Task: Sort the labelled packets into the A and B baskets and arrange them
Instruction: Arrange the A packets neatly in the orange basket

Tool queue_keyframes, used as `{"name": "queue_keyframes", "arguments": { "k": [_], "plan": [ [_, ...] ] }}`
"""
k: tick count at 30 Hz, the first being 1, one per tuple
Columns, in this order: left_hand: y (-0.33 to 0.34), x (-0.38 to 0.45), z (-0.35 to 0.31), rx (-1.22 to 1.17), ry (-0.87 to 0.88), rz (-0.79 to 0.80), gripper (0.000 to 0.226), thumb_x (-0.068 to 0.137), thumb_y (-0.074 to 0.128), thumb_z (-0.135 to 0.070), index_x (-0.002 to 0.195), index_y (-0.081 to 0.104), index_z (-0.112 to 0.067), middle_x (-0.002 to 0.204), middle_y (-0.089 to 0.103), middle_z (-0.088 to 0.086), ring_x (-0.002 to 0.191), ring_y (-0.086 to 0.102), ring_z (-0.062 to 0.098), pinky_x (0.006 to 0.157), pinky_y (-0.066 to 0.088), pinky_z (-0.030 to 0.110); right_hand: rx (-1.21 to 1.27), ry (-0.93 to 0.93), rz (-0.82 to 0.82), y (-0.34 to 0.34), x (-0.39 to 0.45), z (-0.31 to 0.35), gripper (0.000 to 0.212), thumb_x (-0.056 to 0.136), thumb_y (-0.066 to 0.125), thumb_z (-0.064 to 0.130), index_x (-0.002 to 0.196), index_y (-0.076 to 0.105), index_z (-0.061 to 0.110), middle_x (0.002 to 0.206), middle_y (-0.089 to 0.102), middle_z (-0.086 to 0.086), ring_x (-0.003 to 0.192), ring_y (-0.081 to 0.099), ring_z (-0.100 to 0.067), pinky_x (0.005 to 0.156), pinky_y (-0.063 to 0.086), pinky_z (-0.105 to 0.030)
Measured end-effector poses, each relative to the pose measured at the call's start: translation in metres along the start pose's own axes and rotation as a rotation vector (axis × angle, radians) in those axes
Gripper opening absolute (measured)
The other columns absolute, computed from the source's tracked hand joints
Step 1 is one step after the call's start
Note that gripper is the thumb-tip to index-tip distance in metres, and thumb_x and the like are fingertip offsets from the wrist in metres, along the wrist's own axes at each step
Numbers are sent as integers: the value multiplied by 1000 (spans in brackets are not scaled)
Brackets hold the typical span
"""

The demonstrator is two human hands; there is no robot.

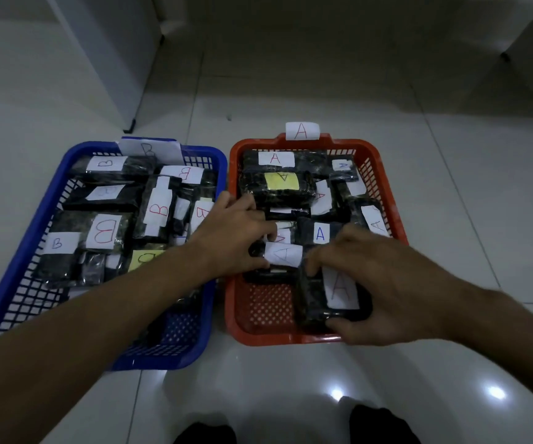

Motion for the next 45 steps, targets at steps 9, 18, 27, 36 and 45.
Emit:
{"name": "queue_keyframes", "arguments": {
  "k": [9,18,27,36,45],
  "plan": [
    [-1,-5,11,-47,-81,89,49,83,58,-64,125,57,-39,121,62,-18,118,33,12,95,25,37,96,-20,152,50,43,3,53,85,65,48,131,46,32,121,54,4,112,43,-7,89,51,-36],
    [0,-1,21,-209,-81,153,40,85,62,-53,123,61,-42,115,62,-15,110,31,6,86,19,29,-63,-42,113,72,54,11,53,85,64,57,133,52,36,133,49,10,115,40,-13,87,51,-39],
    [0,-4,20,-158,-54,151,50,81,63,-59,127,57,-40,119,59,-17,115,31,9,96,25,33,-3,188,-135,48,36,-5,45,82,70,48,123,61,29,119,56,10,107,50,-10,85,54,-35],
    [-8,-9,18,-74,-57,-122,37,80,71,-39,115,62,-28,114,62,-9,114,43,16,91,33,37,133,454,-151,41,37,-11,27,79,70,39,98,52,30,85,62,12,76,61,-7,63,51,-25],
    [-3,-17,31,-150,-244,-254,38,74,71,-54,87,53,-23,85,54,-8,82,48,17,71,41,34,912,747,-82,55,50,15,29,82,78,33,99,57,24,98,66,1,80,69,-10,64,60,-29]
  ]
}}
Point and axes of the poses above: each hand's wrist, its own x-axis towards the middle knuckle, its own y-axis out of the palm, z = x × y, the point moved 1 cm from there along x, towards the middle knuckle
